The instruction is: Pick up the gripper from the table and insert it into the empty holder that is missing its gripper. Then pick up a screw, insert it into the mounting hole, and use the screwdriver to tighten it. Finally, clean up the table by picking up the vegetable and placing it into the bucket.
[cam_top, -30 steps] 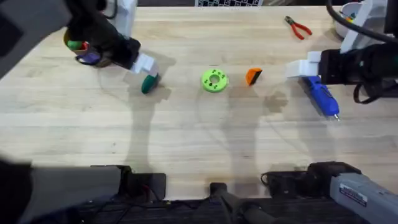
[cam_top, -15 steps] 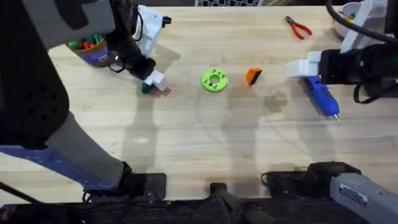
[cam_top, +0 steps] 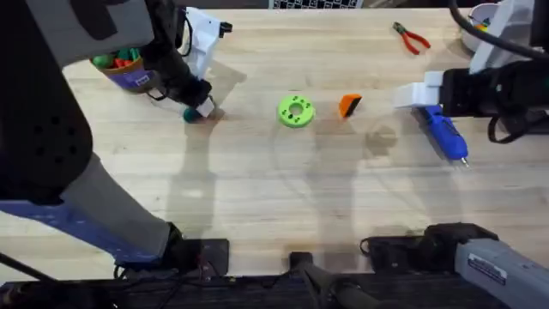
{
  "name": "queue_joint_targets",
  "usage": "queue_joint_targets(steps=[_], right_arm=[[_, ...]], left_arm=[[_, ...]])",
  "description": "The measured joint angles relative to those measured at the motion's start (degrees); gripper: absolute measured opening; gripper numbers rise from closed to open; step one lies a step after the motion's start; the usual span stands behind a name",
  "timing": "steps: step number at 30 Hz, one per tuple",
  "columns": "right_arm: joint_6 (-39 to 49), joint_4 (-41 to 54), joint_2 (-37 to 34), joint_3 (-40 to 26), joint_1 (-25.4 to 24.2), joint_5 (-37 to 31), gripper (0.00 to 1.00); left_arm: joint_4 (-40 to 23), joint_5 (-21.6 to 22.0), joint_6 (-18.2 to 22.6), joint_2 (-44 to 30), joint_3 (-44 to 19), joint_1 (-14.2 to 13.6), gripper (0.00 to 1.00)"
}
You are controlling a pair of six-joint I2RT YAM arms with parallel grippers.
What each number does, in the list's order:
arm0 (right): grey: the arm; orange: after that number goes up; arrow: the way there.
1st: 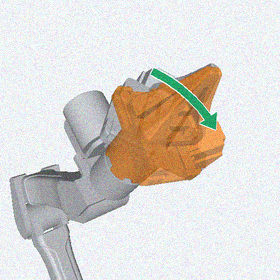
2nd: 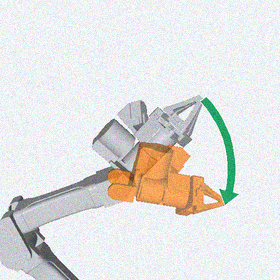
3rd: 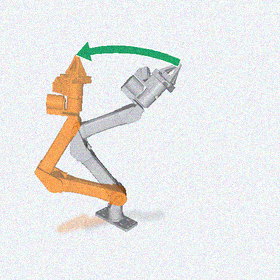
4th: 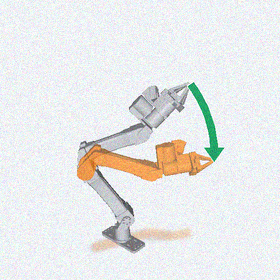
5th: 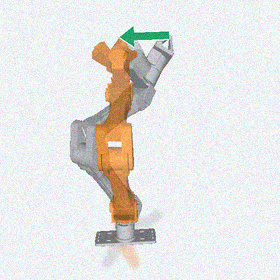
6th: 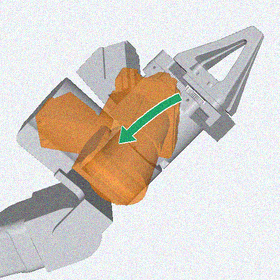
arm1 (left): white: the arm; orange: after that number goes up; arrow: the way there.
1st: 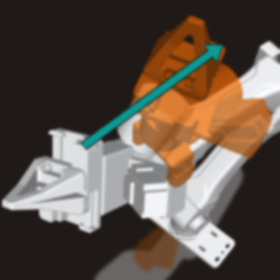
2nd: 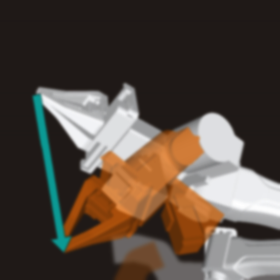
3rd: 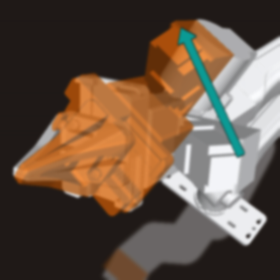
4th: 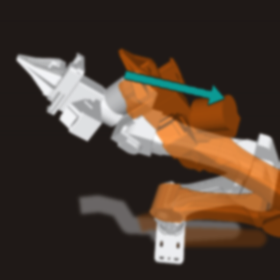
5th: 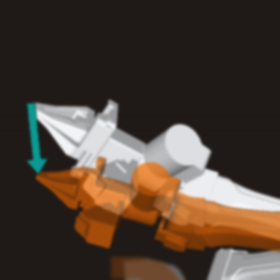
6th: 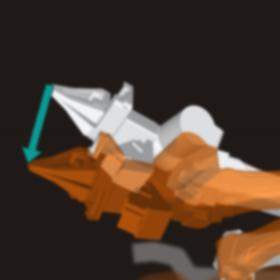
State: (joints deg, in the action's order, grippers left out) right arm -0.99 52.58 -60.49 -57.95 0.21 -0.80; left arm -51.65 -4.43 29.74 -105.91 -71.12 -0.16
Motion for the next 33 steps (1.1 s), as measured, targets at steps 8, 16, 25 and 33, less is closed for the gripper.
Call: queue_joint_targets(steps=[8, 16, 25, 33], right_arm=[[0.00, 0.02, 0.00, 0.00, 0.00, 0.00, 0.994], [0.00, 0.02, 0.00, 0.00, 0.00, 0.00, 0.993], [0.02, 0.03, 0.00, 0.00, 0.00, 0.00, 0.994], [0.02, 0.02, 0.00, 0.00, 0.00, 0.00, 0.994]], left_arm=[[0.03, -0.35, 0.04, 0.00, -0.01, 0.00, 0.017], [-6.52, -3.46, 0.00, -0.22, -4.31, 0.04, 0.017], [-14.58, -4.37, -2.93, 3.75, -17.91, -0.36, 0.017], [-16.40, -2.66, -7.85, 19.31, -17.34, -0.76, 0.266]])
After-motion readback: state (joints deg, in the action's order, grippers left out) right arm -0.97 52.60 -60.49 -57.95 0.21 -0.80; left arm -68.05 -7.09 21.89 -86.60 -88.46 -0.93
